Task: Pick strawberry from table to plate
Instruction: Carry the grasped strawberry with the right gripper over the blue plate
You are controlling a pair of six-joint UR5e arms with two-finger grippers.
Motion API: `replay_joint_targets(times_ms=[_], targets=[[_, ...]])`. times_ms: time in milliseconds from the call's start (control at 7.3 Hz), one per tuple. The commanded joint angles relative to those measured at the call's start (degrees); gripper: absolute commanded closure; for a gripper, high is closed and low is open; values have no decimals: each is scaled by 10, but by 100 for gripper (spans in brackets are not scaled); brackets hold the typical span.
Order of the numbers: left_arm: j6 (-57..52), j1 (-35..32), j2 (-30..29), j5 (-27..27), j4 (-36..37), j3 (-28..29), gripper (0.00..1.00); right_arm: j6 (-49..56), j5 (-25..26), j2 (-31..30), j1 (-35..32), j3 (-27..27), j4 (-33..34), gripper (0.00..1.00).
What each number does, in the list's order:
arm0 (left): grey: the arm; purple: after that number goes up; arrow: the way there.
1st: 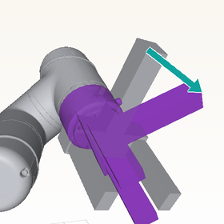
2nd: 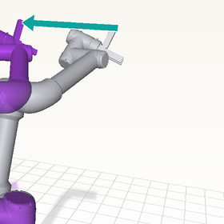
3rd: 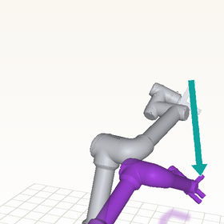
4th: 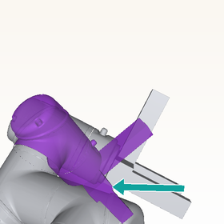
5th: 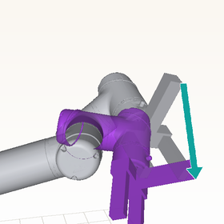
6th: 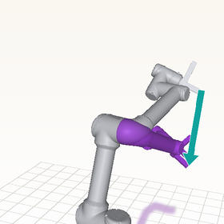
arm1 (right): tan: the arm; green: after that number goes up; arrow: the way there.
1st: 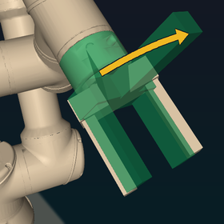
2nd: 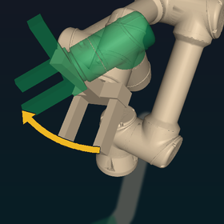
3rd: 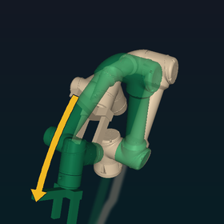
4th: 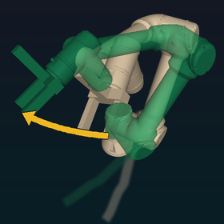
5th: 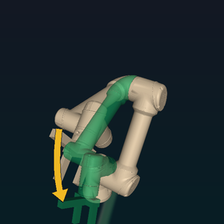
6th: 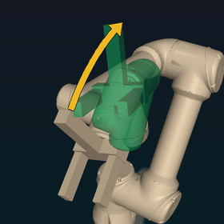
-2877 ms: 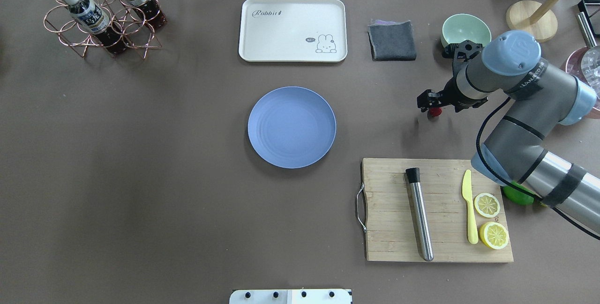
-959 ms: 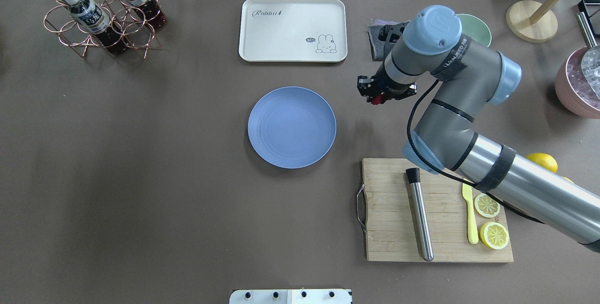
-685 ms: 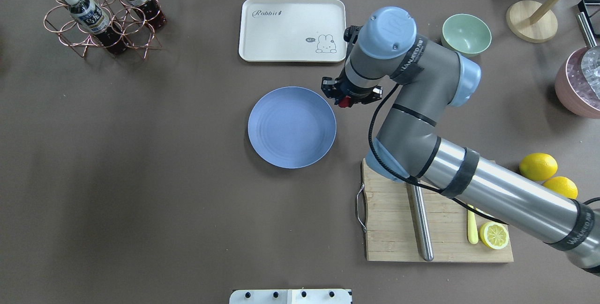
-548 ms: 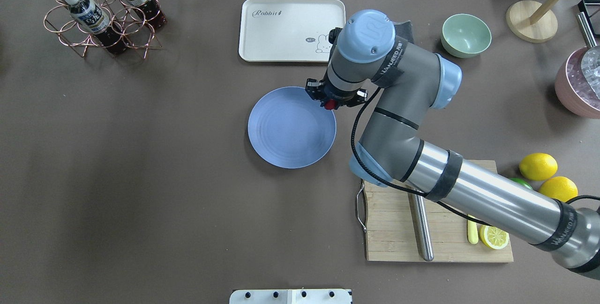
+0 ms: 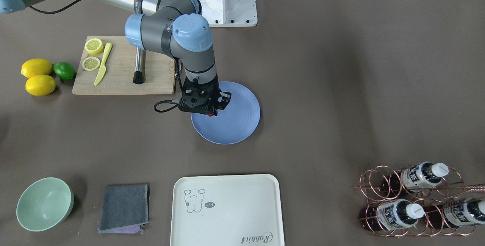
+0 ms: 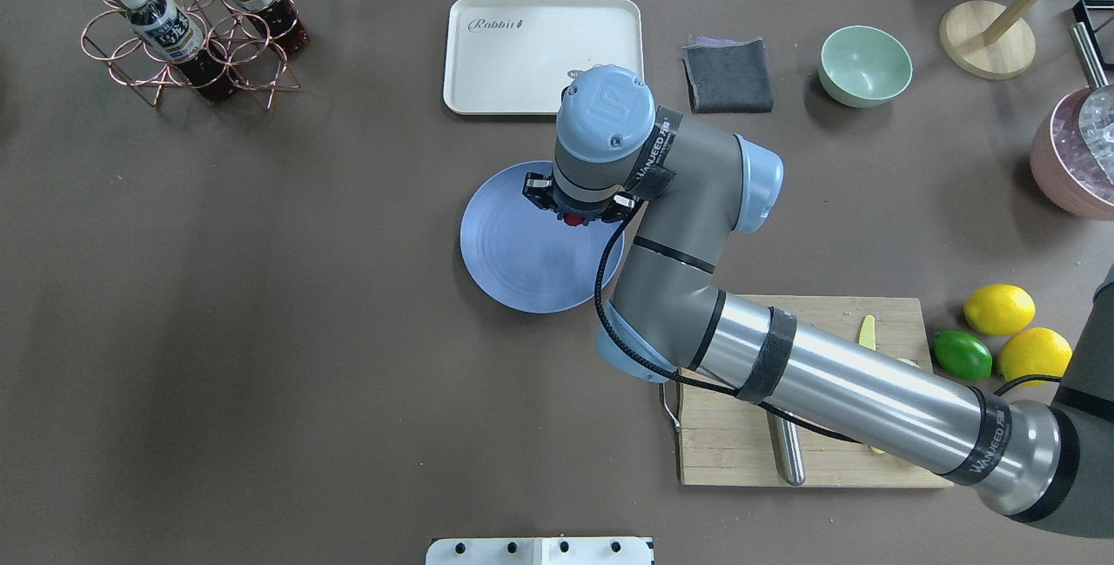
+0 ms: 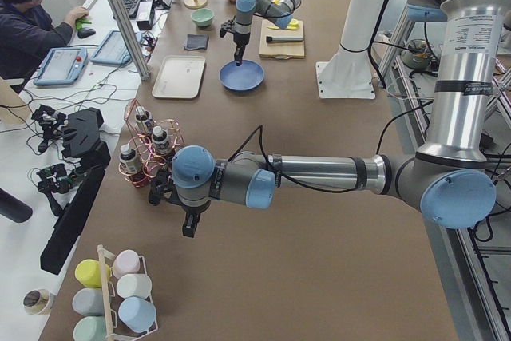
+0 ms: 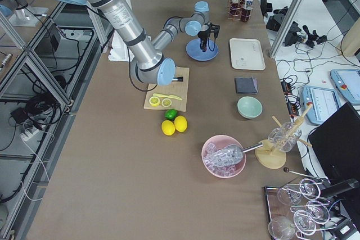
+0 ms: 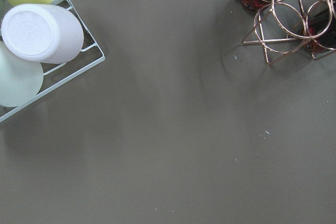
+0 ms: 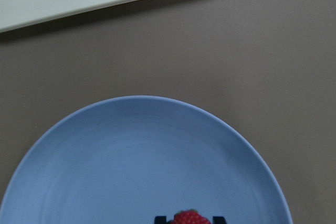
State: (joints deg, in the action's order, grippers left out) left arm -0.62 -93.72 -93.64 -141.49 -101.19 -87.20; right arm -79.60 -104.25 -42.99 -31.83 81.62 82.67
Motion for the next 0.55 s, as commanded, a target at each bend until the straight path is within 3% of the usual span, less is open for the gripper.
replay_joint_targets(times_ms=[0,411], targets=[[0,-1,3,0,-2,0,2,-7,13,17,21,-21,-1,100],[0,-1,4,0,-5,0,2,-19,41,28,34,-42,-11,100]])
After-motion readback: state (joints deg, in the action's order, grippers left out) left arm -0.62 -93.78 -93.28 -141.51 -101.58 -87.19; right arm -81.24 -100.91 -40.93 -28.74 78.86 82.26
